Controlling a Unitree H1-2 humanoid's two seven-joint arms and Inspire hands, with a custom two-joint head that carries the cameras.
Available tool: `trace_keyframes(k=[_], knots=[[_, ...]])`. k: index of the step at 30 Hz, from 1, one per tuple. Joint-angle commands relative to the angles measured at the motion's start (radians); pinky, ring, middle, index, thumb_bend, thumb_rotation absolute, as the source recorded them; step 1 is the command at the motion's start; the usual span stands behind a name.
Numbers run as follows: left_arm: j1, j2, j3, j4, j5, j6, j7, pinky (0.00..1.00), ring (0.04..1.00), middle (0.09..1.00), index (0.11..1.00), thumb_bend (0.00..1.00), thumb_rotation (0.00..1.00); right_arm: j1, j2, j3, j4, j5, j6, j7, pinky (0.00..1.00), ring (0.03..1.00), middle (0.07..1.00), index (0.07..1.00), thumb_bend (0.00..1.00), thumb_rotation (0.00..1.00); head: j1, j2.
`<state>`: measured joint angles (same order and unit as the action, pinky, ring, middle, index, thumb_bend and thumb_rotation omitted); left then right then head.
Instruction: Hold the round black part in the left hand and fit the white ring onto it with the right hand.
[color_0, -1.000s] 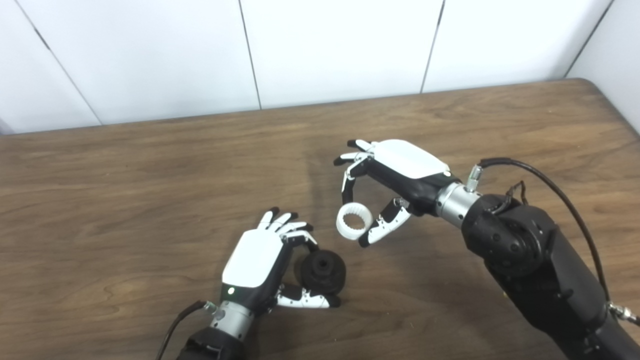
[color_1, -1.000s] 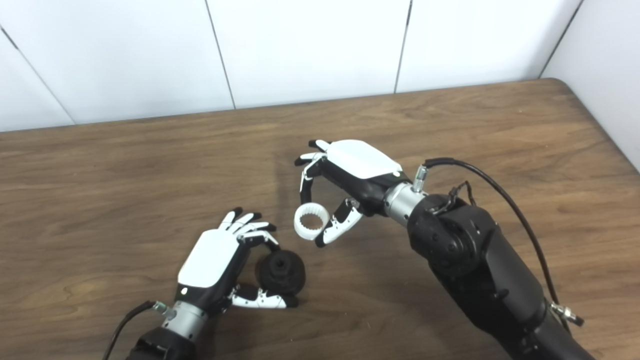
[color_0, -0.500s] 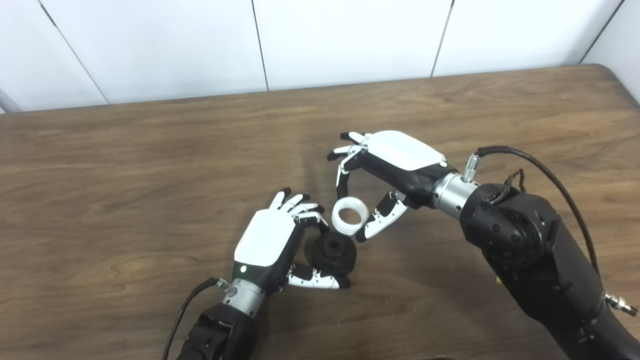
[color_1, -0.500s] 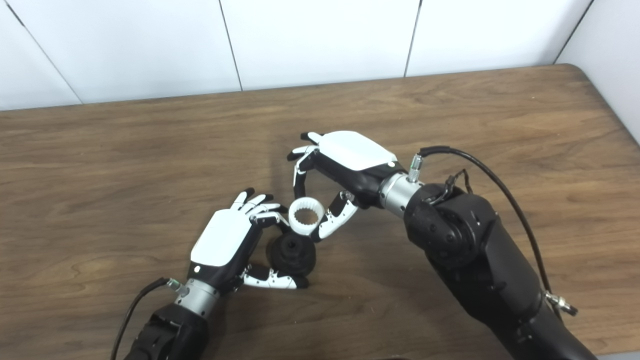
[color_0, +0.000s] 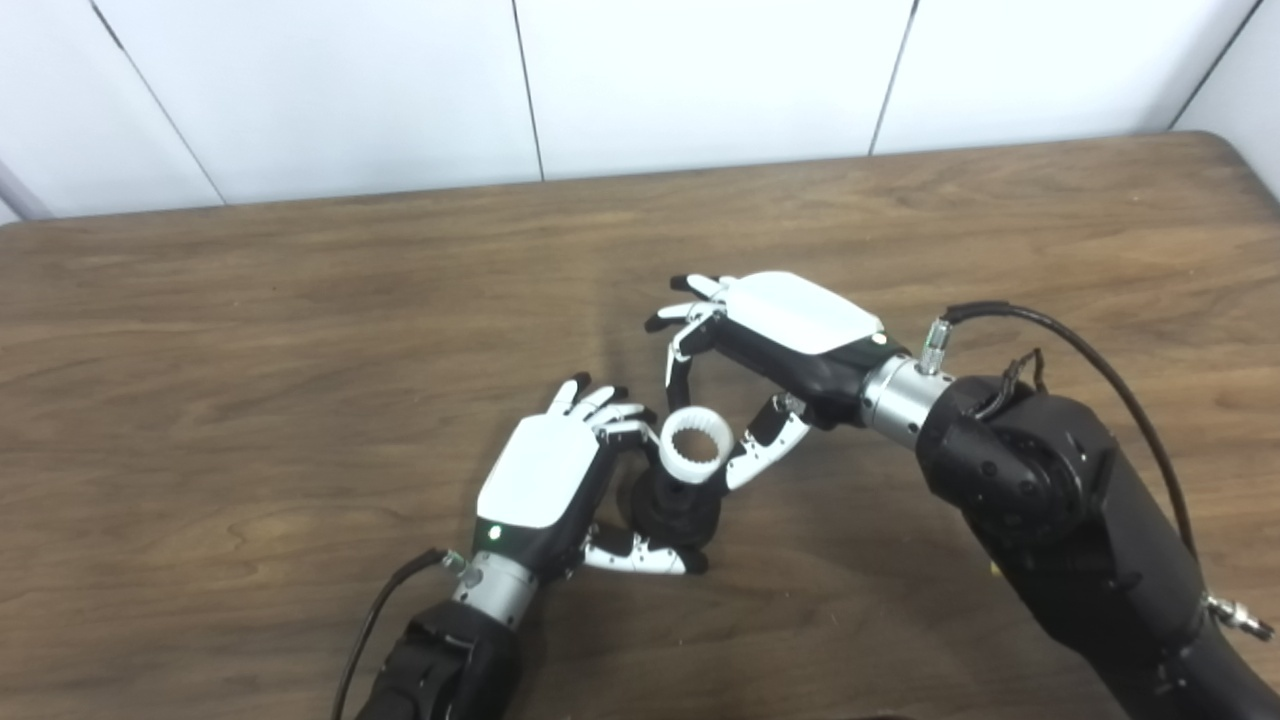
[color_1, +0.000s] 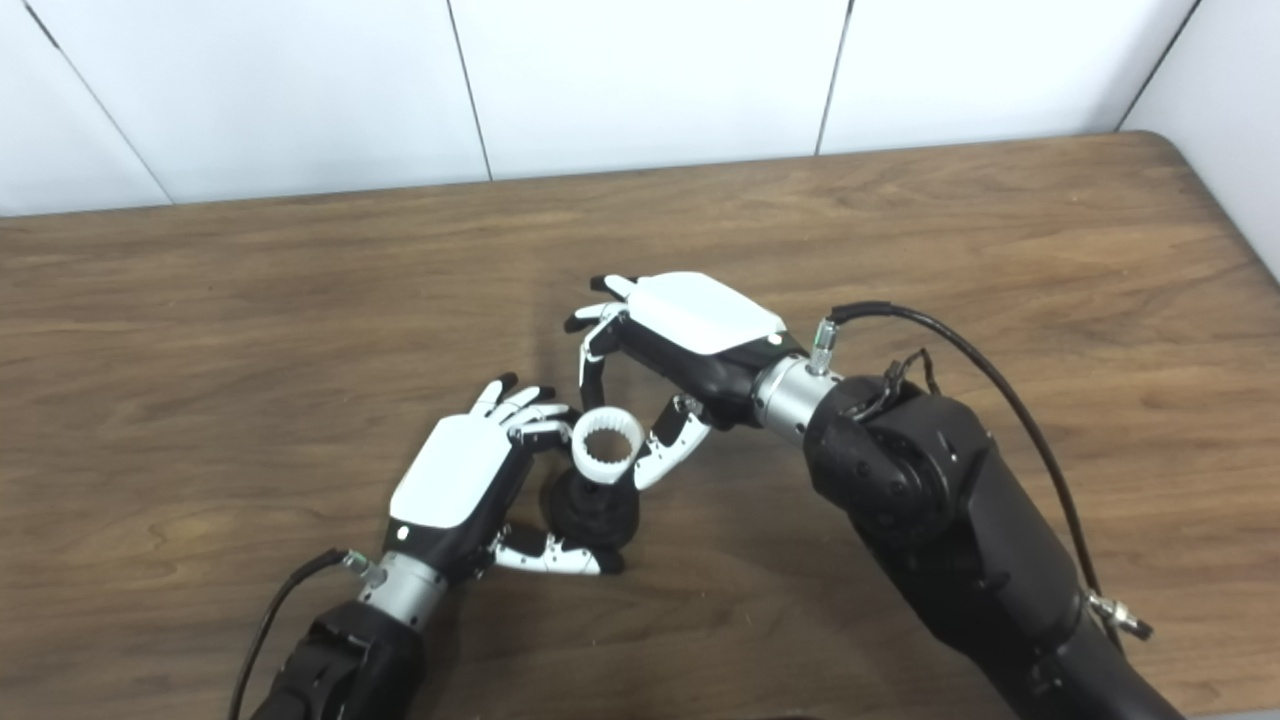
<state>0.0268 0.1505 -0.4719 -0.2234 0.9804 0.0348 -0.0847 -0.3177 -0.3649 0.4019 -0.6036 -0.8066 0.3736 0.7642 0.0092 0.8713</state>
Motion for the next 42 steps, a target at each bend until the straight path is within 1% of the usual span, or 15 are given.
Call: trace_keyframes(k=[1,7,15,22,30,42], knots=[[-0.002,0.002,-0.009,0.014,0.020,0.012,-0.025,1.00,0.901,0.794,0.484,0.52,0.05,-0.017,0.003,-0.006,-0.023,0.002,-0.033,-0.007,1.00,1.000,0.886,0.485,0.52,0.14,0.002,0.003],[-0.005,0.003,-0.011,0.016,0.025,0.011,-0.023,1.00,0.898,0.794,0.484,0.52,0.05,-0.009,0.004,-0.007,-0.004,-0.001,-0.049,-0.013,1.00,1.000,0.883,0.484,0.52,0.14,0.002,0.003],[-0.006,0.005,-0.012,0.009,0.027,0.016,-0.030,1.00,0.898,0.796,0.484,0.52,0.05,0.002,0.005,-0.006,0.006,-0.011,-0.051,-0.007,1.00,1.000,0.885,0.485,0.52,0.13,0.001,0.013],[-0.005,0.005,-0.013,0.010,0.024,0.015,-0.025,1.00,0.899,0.794,0.484,0.52,0.05,0.015,0.007,0.000,0.015,-0.009,-0.061,-0.013,1.00,1.000,0.883,0.484,0.52,0.14,0.001,0.013],[-0.006,0.003,-0.015,0.004,0.028,0.025,-0.036,1.00,0.900,0.794,0.484,0.52,0.05,0.026,0.019,0.007,0.015,-0.017,-0.061,-0.013,1.00,1.000,0.882,0.484,0.52,0.14,0.002,0.016],[-0.010,0.004,-0.021,0.006,0.035,0.036,-0.036,1.00,0.902,0.798,0.484,0.52,0.05,0.047,0.037,0.009,0.019,-0.036,-0.094,-0.021,1.00,1.000,0.879,0.484,0.52,0.14,0.004,0.017]])
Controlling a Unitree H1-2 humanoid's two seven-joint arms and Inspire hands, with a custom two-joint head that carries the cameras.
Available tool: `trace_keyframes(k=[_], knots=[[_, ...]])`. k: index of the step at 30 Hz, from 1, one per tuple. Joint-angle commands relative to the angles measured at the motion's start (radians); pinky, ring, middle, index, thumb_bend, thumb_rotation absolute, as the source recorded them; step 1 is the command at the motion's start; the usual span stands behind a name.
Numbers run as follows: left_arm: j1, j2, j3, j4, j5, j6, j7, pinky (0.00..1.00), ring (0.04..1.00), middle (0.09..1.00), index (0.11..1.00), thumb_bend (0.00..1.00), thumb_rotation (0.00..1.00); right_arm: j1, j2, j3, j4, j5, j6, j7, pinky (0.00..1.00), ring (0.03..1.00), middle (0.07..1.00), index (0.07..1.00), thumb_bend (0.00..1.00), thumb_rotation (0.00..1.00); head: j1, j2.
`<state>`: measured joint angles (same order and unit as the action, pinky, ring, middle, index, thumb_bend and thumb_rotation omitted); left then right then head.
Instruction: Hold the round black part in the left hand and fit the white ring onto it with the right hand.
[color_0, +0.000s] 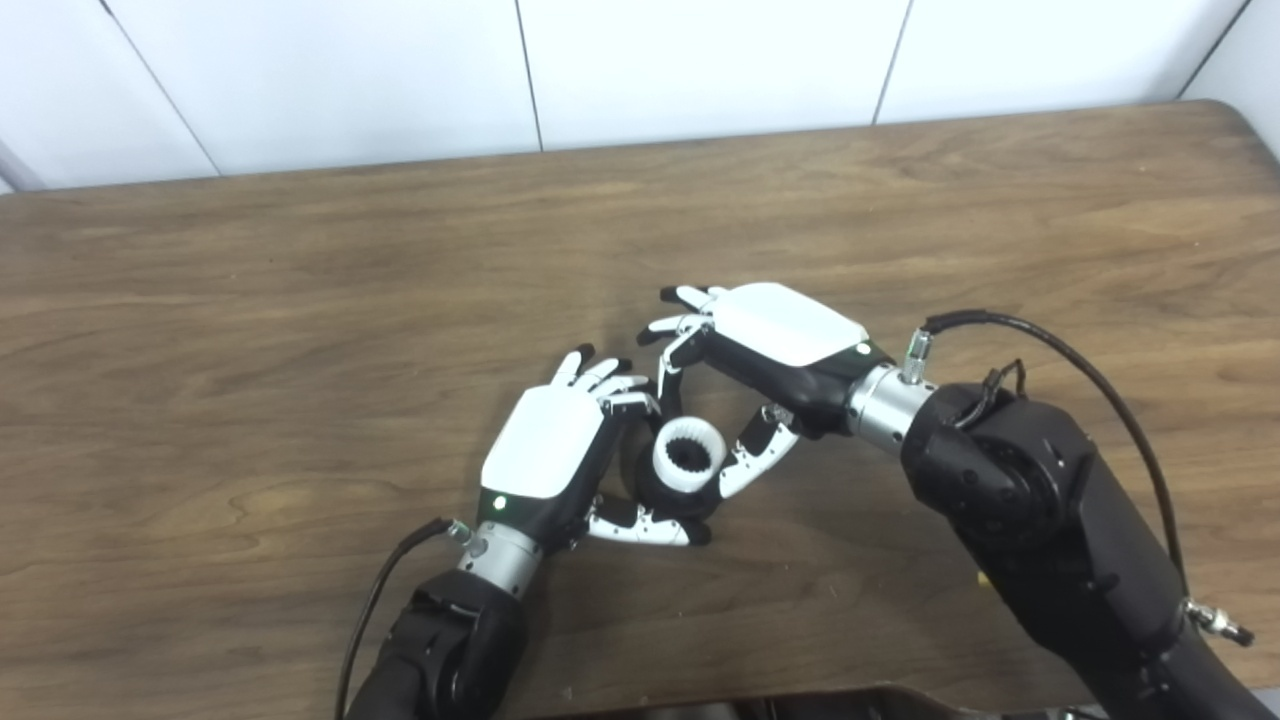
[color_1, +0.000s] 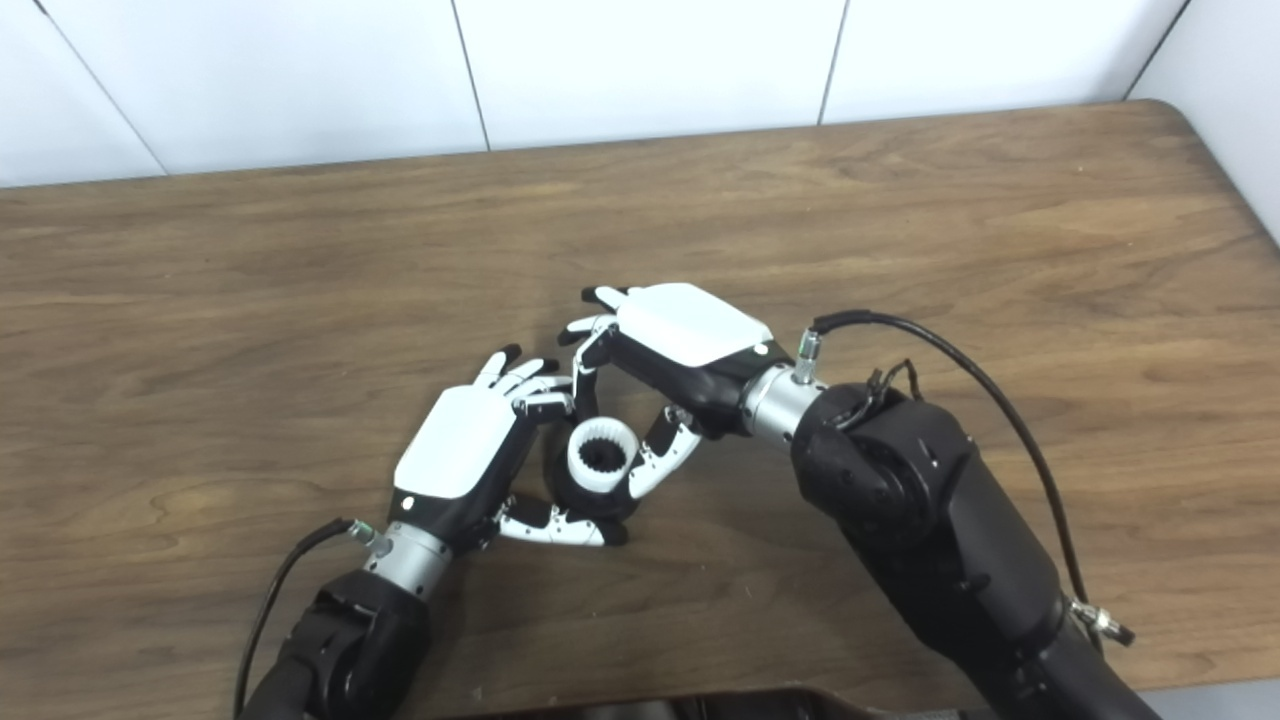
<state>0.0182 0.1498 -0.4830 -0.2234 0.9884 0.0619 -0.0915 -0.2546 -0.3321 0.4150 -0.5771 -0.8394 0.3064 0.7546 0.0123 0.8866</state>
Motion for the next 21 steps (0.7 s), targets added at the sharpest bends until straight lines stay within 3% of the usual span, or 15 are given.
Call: trace_keyframes(k=[1,21], knots=[[-0.003,0.005,-0.010,0.006,0.028,0.011,-0.030,1.00,0.903,0.798,0.484,0.52,0.05,-0.016,0.005,-0.003,-0.008,-0.003,-0.028,-0.011,1.00,1.000,0.878,0.484,0.52,0.14,0.001,0.001],[-0.001,0.000,-0.008,-0.003,0.026,0.014,-0.036,1.00,0.906,0.799,0.484,0.52,0.06,-0.001,0.006,-0.011,0.006,-0.007,-0.048,-0.028,1.00,1.000,0.876,0.484,0.52,0.13,0.005,0.008]])
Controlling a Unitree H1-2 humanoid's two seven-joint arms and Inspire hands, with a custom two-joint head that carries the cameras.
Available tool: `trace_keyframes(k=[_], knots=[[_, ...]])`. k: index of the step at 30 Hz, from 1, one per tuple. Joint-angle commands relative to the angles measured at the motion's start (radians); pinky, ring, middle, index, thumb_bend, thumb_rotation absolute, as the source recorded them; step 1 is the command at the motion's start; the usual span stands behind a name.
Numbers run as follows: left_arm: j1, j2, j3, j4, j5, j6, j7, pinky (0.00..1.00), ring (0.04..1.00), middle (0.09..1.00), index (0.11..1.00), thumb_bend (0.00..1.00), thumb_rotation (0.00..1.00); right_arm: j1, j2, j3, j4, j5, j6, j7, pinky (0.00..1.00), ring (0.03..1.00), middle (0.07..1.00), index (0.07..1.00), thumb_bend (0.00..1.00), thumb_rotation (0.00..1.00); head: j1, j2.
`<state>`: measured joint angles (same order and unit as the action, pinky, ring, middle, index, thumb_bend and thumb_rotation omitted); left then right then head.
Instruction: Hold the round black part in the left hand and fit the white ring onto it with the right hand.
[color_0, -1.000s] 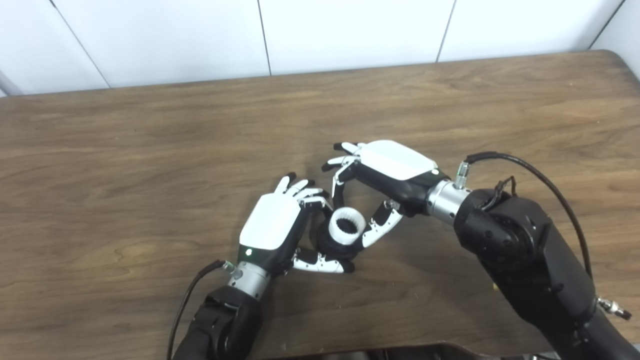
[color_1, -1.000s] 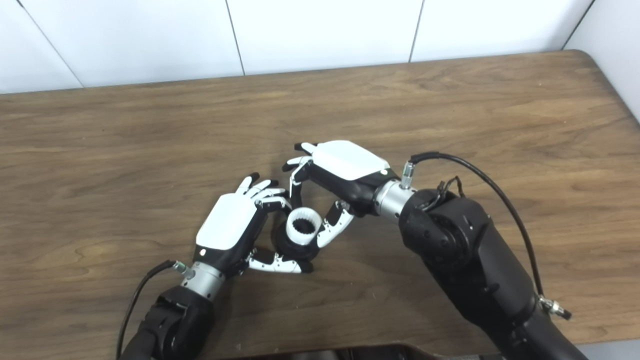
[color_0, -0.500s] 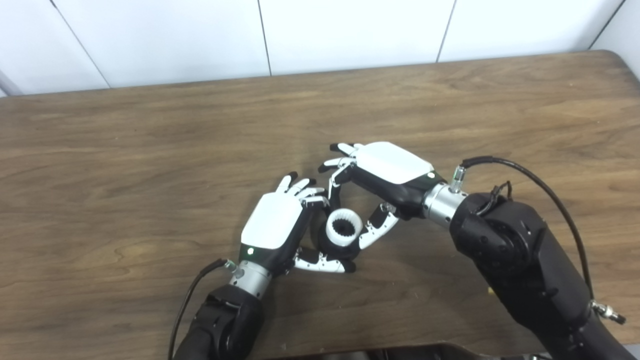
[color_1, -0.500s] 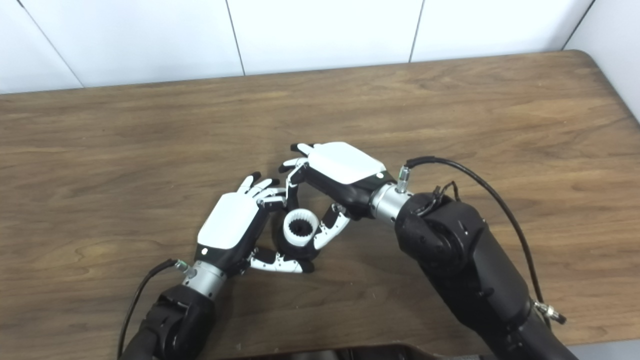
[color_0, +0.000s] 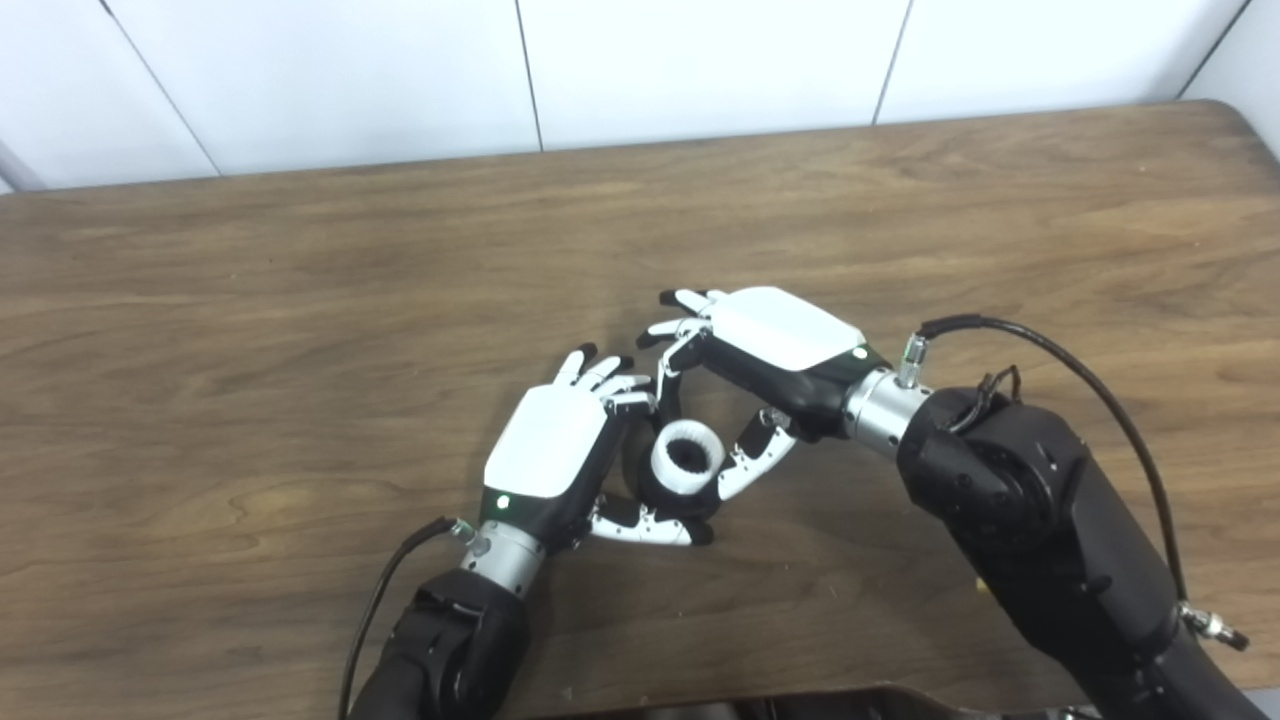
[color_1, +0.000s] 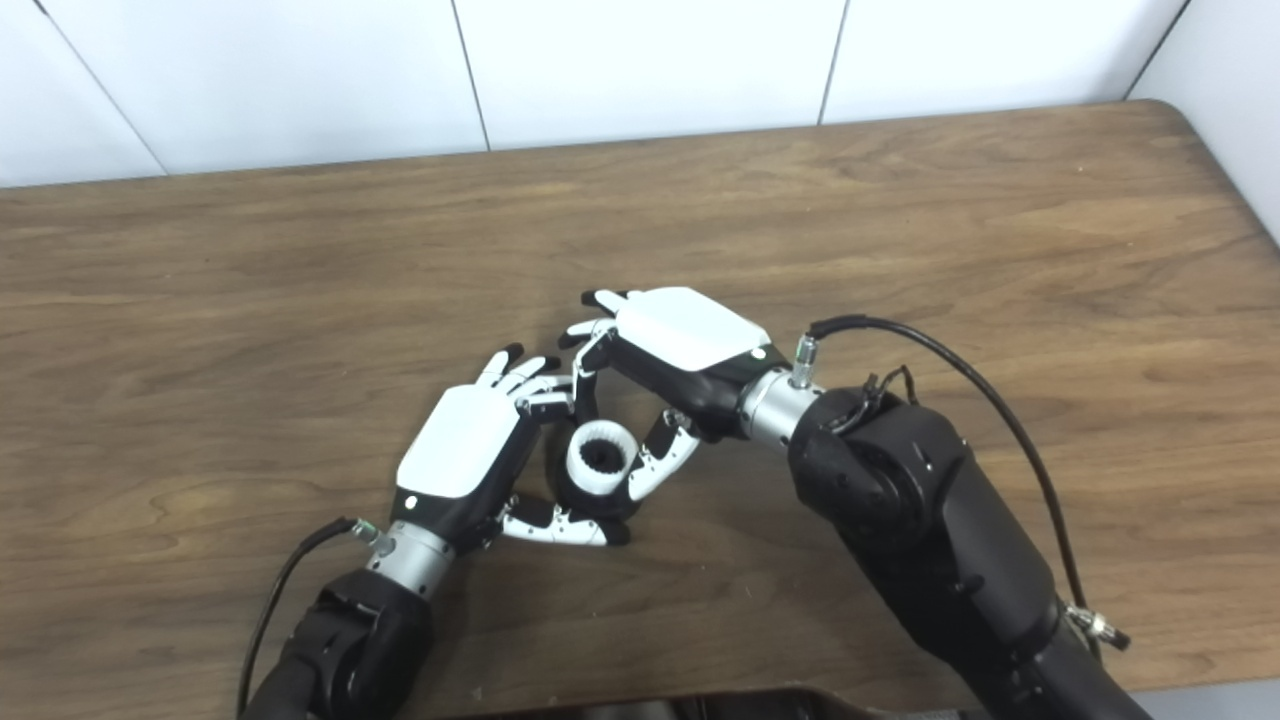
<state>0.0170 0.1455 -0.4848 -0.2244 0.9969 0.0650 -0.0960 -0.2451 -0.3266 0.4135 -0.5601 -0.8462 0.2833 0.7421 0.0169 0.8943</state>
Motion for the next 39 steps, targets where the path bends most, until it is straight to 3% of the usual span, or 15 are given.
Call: trace_keyframes(k=[1,23,39], knots=[[0.000,0.004,-0.006,-0.002,0.016,0.010,-0.031,1.00,0.905,0.799,0.484,0.52,0.06,-0.009,0.000,-0.010,-0.009,-0.001,-0.030,-0.021,1.00,1.000,0.875,0.484,0.52,0.14,0.001,0.000],[-0.004,-0.003,-0.009,0.005,0.023,0.010,-0.028,1.00,0.903,0.796,0.484,0.52,0.06,0.010,0.026,-0.006,0.007,-0.016,-0.040,-0.040,1.00,1.000,0.872,0.484,0.52,0.13,0.004,0.001],[-0.006,-0.002,-0.008,0.009,0.020,0.010,-0.028,1.00,0.909,0.799,0.484,0.52,0.06,0.008,0.012,-0.022,-0.001,-0.018,-0.037,-0.024,1.00,1.000,0.890,0.491,0.53,0.15,-0.005,0.001]])
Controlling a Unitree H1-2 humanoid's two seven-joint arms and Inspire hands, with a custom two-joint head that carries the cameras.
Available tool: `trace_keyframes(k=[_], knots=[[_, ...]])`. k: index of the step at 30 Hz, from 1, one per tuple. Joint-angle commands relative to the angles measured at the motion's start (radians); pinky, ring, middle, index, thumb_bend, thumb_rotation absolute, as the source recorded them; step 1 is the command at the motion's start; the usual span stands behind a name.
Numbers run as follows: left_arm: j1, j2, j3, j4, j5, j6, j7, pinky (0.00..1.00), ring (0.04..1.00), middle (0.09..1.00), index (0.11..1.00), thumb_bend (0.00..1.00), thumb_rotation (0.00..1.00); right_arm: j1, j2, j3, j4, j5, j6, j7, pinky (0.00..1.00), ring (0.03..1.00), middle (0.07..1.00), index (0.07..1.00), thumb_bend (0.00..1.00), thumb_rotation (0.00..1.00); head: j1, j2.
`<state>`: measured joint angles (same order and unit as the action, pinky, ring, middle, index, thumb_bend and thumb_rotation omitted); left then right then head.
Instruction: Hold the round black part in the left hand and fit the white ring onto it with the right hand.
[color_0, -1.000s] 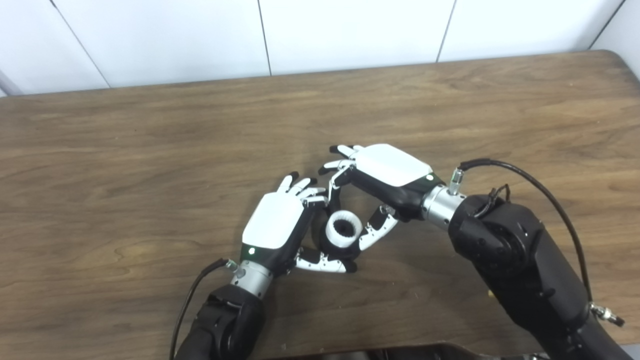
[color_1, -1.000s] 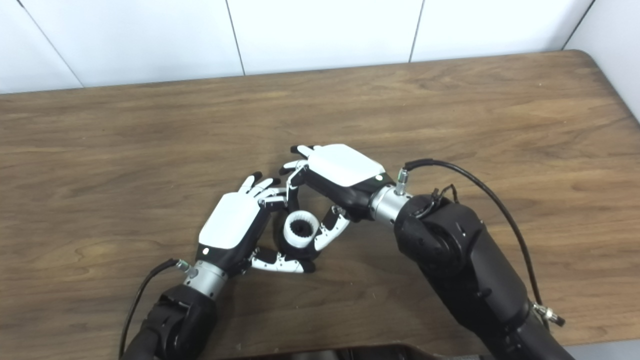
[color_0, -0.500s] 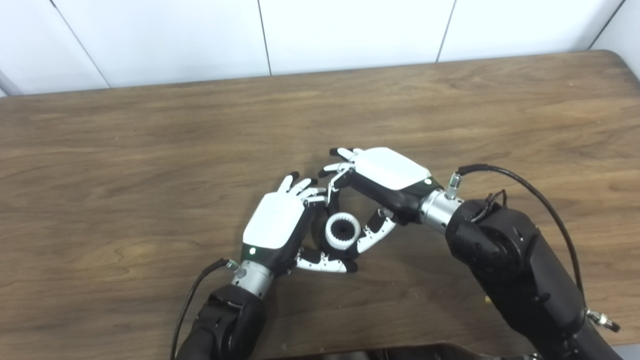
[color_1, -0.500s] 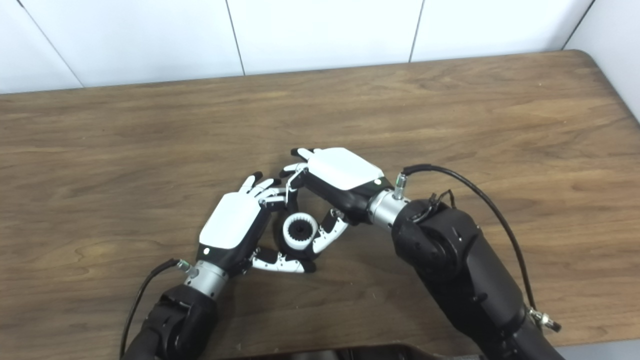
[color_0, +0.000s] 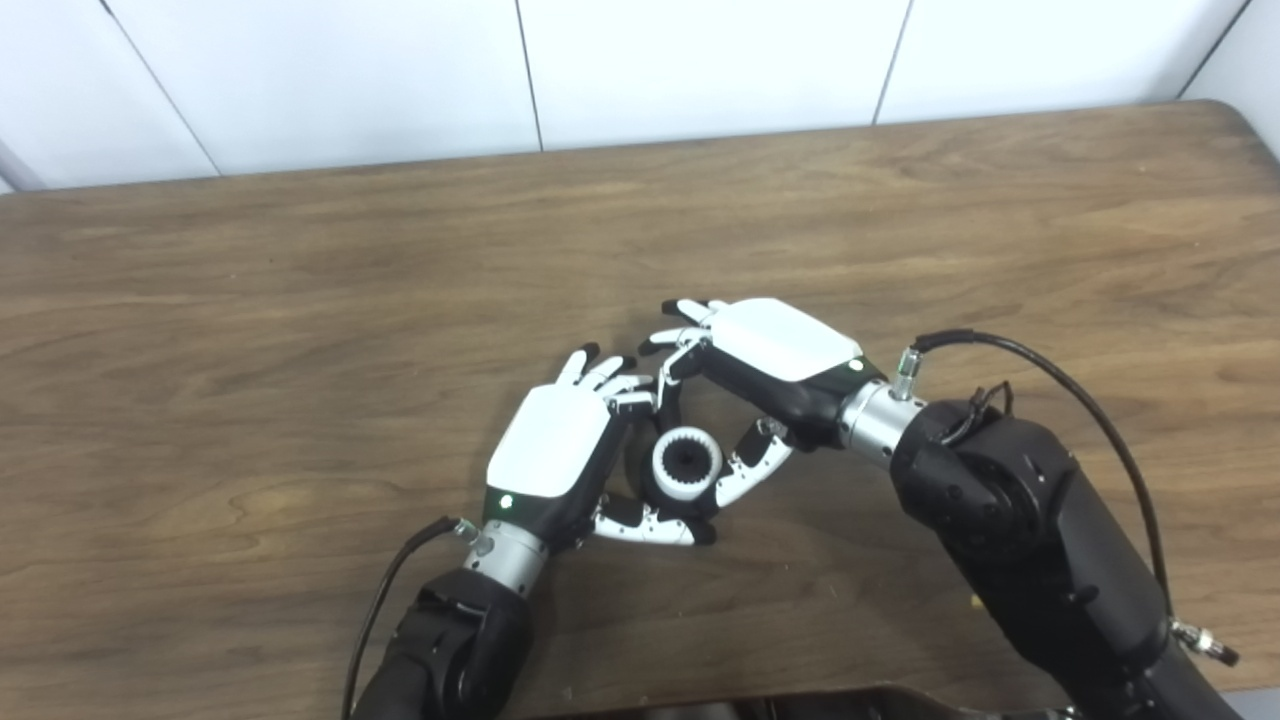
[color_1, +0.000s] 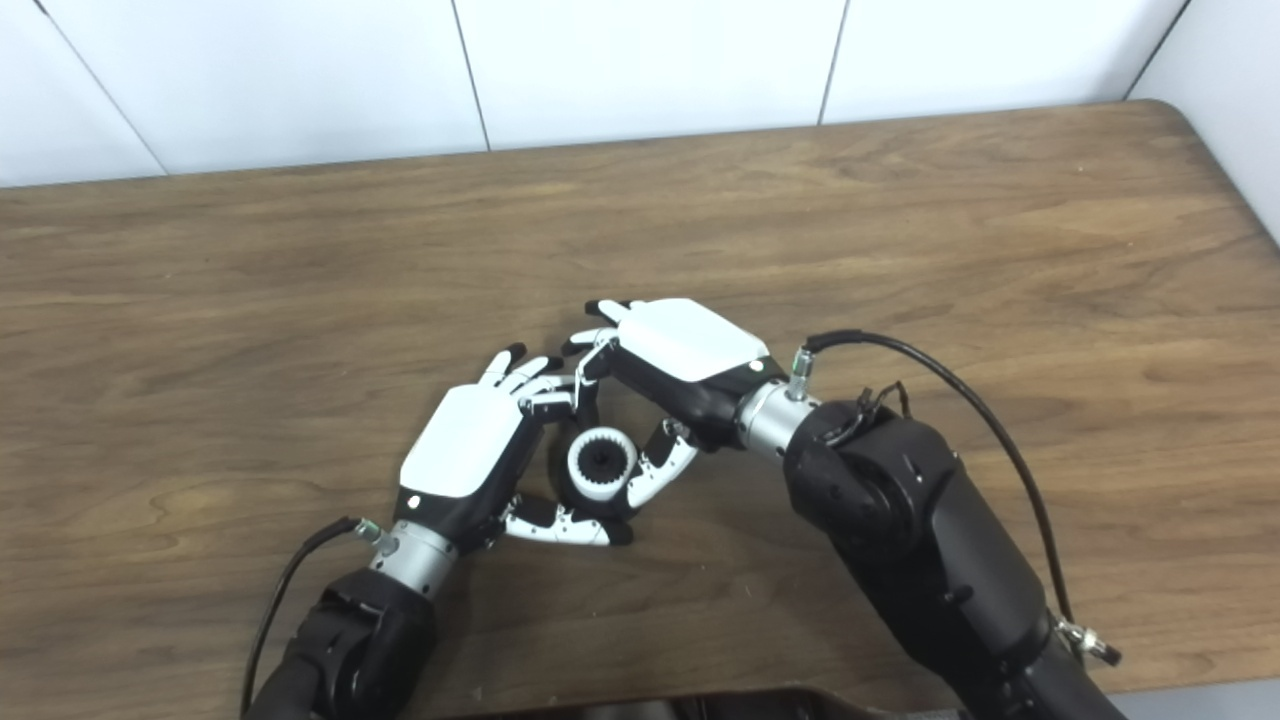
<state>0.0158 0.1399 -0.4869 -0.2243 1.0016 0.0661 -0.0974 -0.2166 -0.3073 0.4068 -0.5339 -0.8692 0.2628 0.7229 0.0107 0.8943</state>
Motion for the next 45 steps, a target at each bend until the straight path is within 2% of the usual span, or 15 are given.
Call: trace_keyframes(k=[1,3,4,5,7,9,20,24,28,39,45], knots=[[-0.005,0.004,-0.006,0.009,0.016,0.009,-0.025,1.00,0.907,0.799,0.484,0.52,0.06,-0.023,-0.007,-0.017,-0.029,0.006,-0.013,-0.001,1.00,1.000,0.894,0.491,0.53,0.15,0.001,0.001],[-0.004,0.003,-0.005,0.009,0.016,0.009,-0.025,1.00,0.906,0.798,0.484,0.52,0.05,-0.025,-0.006,-0.020,-0.030,0.008,-0.011,0.003,1.00,1.000,0.901,0.493,0.52,0.14,0.001,0.001],[-0.004,0.003,-0.005,0.008,0.017,0.011,-0.026,1.00,0.907,0.799,0.484,0.52,0.05,-0.025,-0.006,-0.022,-0.029,0.010,-0.013,0.001,1.00,1.000,0.904,0.564,0.72,0.15,0.001,0.001],[-0.004,0.002,-0.005,0.007,0.018,0.013,-0.029,1.00,0.908,0.799,0.484,0.52,0.05,-0.025,-0.005,-0.023,-0.029,0.011,-0.013,0.002,1.00,1.000,0.908,0.606,0.83,0.15,0.001,0.001],[-0.003,0.001,-0.005,0.003,0.017,0.016,-0.032,1.00,0.908,0.799,0.484,0.52,0.05,-0.026,-0.004,-0.026,-0.032,0.012,-0.010,0.007,1.00,1.000,0.915,0.659,0.93,0.16,-0.001,0.002],[-0.003,0.002,-0.005,0.003,0.017,0.015,-0.031,1.00,0.908,0.799,0.484,0.52,0.05,-0.027,-0.002,-0.027,-0.034,0.008,-0.006,0.015,1.00,1.000,0.921,0.682,0.95,0.18,-0.001,0.002],[-0.001,0.007,-0.003,0.000,0.018,0.011,-0.029,1.00,0.906,0.798,0.484,0.52,0.05,-0.021,0.002,-0.029,-0.033,0.003,-0.014,0.008,1.00,1.000,0.921,0.686,0.96,0.20,-0.003,0.006],[-0.001,0.012,-0.002,-0.002,0.018,0.008,-0.028,1.00,0.907,0.799,0.484,0.52,0.05,-0.018,0.004,-0.036,-0.036,0.008,-0.002,0.014,1.00,1.000,0.908,0.614,0.93,0.17,-0.008,0.006],[0.000,0.014,0.001,-0.003,0.016,0.010,-0.031,1.00,0.908,0.799,0.484,0.52,0.06,-0.020,0.001,-0.043,-0.044,0.002,0.005,0.023,1.00,1.000,0.908,0.611,0.92,0.17,-0.009,0.005],[0.002,0.018,0.018,-0.005,0.011,0.012,-0.026,1.00,0.904,0.792,0.484,0.52,0.05,-0.039,-0.019,-0.111,-0.078,0.003,0.026,0.041,1.00,1.000,0.914,0.631,0.92,0.22,-0.017,0.001],[0.005,0.022,0.027,-0.006,0.019,0.018,-0.027,1.00,0.898,0.787,0.484,0.52,0.06,-0.049,-0.036,-0.154,-0.090,0.011,0.042,0.042,1.00,1.000,0.907,0.622,0.94,0.21,-0.023,-0.003]])
